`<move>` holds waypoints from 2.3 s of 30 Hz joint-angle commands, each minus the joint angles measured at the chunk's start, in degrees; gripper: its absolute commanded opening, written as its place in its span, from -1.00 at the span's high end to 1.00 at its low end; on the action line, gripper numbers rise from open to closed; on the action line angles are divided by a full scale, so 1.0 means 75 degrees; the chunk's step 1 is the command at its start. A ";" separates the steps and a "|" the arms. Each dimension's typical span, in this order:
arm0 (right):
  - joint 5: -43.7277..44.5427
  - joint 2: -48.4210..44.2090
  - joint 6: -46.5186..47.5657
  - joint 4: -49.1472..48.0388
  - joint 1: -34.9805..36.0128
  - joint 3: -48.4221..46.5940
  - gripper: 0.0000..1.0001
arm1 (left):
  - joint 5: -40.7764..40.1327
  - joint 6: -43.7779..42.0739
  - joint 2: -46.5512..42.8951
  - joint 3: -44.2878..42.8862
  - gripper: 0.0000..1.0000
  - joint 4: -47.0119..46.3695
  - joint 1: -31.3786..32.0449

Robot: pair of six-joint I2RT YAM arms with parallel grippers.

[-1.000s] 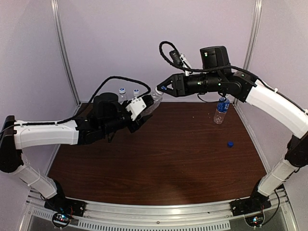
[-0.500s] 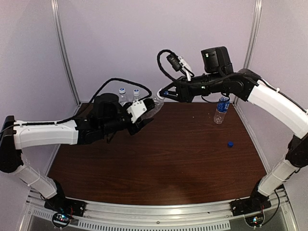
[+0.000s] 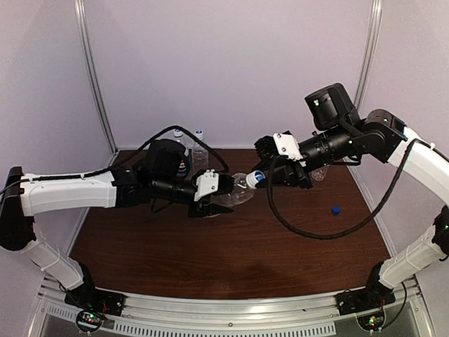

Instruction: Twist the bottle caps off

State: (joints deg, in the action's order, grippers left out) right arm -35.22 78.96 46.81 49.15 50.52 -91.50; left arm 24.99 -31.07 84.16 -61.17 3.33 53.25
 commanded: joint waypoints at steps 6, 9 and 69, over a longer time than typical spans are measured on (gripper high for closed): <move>0.0332 -0.0690 0.1443 0.0910 0.0094 0.0358 1.00 | 0.0583 -0.0005 0.0139 -0.0329 0.12 0.0501 -0.0175; 0.0262 -0.0692 0.1244 0.0488 0.0113 0.0522 1.00 | 0.0505 0.0135 0.0197 -0.0379 0.13 0.0396 -0.0175; -0.0997 -0.0185 -0.1317 -0.0029 0.0104 0.0067 1.00 | -0.0351 0.0256 -0.0148 -0.0029 0.17 -0.0554 -0.0175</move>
State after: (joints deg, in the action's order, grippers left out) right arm -34.00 81.60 13.91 34.41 47.90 -92.88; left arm 10.41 -26.61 82.78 -59.00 -9.45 52.18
